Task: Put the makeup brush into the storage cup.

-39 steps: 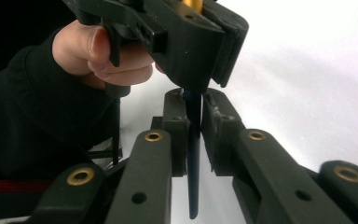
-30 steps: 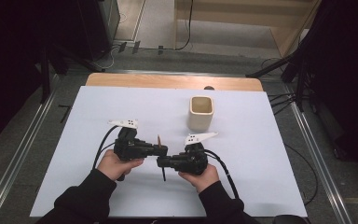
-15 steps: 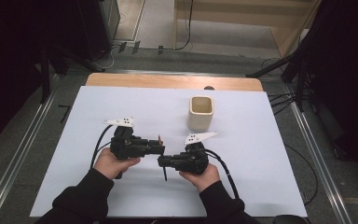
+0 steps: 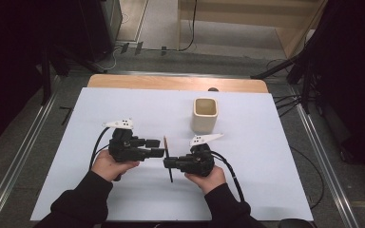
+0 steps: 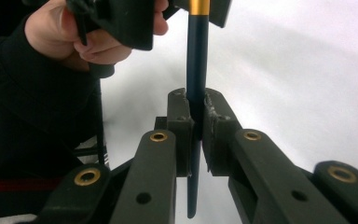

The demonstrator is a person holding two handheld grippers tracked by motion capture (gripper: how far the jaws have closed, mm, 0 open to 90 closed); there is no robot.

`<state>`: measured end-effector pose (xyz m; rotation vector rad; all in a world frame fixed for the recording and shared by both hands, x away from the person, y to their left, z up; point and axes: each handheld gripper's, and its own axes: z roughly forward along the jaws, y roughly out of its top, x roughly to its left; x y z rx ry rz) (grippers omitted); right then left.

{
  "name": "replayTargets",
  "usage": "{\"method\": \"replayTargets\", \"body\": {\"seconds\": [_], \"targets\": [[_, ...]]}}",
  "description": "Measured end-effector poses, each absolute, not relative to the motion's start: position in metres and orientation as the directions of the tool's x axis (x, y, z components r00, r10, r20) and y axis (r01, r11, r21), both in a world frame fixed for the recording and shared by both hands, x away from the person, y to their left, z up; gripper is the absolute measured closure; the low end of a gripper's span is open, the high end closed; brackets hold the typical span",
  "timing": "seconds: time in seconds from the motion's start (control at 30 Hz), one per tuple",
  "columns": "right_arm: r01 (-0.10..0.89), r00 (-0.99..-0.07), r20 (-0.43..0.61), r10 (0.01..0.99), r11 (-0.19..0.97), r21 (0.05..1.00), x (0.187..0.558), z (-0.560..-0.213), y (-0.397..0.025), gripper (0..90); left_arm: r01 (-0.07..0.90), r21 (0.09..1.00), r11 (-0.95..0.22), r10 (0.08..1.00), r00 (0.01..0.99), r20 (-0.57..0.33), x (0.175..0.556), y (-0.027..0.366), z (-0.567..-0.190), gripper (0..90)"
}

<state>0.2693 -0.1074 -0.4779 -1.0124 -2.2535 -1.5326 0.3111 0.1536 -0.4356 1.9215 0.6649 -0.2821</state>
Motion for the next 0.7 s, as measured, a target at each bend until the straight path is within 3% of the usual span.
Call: {"method": "replayTargets", "body": {"seconds": [0.7], "targets": [[0.661,-0.715,0.53,0.456,0.196,0.724,0.275,-0.478,-0.118,83.7,0.536,0.767,-0.354,0.376,0.832,-0.408,0.31,0.165,-0.441,34.4]]}}
